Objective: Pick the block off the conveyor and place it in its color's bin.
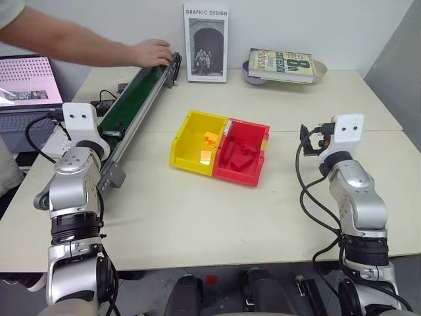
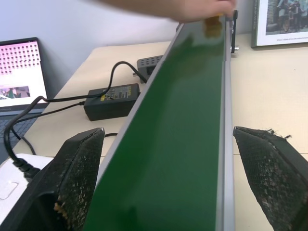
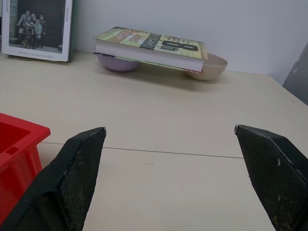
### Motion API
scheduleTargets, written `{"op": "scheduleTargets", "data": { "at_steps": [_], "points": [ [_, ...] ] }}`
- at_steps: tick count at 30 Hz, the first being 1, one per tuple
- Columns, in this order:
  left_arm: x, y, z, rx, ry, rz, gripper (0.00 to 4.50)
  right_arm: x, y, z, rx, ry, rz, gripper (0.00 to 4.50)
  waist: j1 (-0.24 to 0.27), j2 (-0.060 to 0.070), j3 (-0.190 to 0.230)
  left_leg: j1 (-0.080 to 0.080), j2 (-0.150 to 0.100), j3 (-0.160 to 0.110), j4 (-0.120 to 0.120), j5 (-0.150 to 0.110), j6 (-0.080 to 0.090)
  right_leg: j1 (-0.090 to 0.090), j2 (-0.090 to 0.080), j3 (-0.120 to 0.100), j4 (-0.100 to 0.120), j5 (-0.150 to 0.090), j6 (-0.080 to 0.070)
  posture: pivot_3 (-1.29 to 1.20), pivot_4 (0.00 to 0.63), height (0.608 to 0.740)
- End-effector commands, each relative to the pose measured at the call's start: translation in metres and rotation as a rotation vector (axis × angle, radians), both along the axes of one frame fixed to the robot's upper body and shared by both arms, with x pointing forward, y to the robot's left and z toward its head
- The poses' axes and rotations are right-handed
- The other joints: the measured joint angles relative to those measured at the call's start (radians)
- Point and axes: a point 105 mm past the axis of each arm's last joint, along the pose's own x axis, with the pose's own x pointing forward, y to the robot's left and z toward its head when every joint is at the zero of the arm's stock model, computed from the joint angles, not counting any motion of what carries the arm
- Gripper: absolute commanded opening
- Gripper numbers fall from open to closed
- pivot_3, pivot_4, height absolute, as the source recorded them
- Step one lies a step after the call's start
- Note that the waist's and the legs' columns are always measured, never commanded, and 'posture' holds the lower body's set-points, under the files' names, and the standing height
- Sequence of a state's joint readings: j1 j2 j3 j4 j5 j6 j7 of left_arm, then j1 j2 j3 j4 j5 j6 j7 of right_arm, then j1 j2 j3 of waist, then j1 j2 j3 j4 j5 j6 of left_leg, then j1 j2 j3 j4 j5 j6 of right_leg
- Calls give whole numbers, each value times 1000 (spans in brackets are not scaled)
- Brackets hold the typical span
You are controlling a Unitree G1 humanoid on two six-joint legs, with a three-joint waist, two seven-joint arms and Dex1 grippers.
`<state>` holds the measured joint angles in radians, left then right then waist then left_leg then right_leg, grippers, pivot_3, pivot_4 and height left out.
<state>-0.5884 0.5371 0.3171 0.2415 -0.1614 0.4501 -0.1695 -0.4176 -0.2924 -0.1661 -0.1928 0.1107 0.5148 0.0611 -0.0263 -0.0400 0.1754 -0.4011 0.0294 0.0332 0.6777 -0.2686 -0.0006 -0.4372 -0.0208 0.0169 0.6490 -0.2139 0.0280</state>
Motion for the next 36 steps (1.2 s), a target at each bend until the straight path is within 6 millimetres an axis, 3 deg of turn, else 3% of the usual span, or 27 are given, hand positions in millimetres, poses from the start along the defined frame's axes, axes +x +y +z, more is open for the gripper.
{"op": "scheduleTargets", "data": {
  "at_steps": [1, 7, 16, 21, 24, 28, 36],
  "points": [
    [1, -3, 20, 14, -62, -22, 4455, -5, -3, 19, -16, -67, -9, 4500, 0, 0, 0, 0, 0, 0, 0, 0, 0, 0, 0, 0, 0, 0, 0, 0, 150, 740],
    [-1, -9, 23, 26, -68, -68, 4455, -5, -5, 24, -25, -76, -8, 4500, 0, 0, 0, 0, 0, 0, 0, 0, 0, 0, 0, 0, 0, 0, 0, 0, 150, 740],
    [-24, -11, 23, -60, -110, -162, 4455, -4, 7, 33, -39, -88, 93, 4500, -1, 0, 0, 0, 0, 0, 0, 0, 0, 0, 0, 0, 0, 0, 0, 0, 150, 740],
    [-28, -6, 22, -65, -111, -144, 4455, -14, 43, 46, -66, -63, 402, 4500, -1, 0, 0, 0, 0, 0, 0, 0, 0, 0, 0, 0, 0, 0, 0, 0, 150, 740],
    [-28, -5, 20, -68, -110, -132, 4455, -41, 82, 62, -67, -48, 762, 4500, -1, 0, 0, 1, 0, 0, 0, 0, 0, 0, 1, 0, 0, 0, 0, 0, 150, 740],
    [-25, -6, 20, -76, -110, -133, 4455, -65, 106, 72, -99, -8, 1020, 4500, 0, 0, 0, 0, 1, -1, 0, 0, 0, 1, 1, -1, -1, 0, 0, 0, 150, 740],
    [-21, -10, 20, -72, -110, -130, 4455, -78, 129, 74, -121, 14, 1177, 4500, 0, 0, 0, 0, 0, -1, 0, 0, 0, 2, 0, -1, -1, 0, 0, 0, 150, 740]
  ]
}}
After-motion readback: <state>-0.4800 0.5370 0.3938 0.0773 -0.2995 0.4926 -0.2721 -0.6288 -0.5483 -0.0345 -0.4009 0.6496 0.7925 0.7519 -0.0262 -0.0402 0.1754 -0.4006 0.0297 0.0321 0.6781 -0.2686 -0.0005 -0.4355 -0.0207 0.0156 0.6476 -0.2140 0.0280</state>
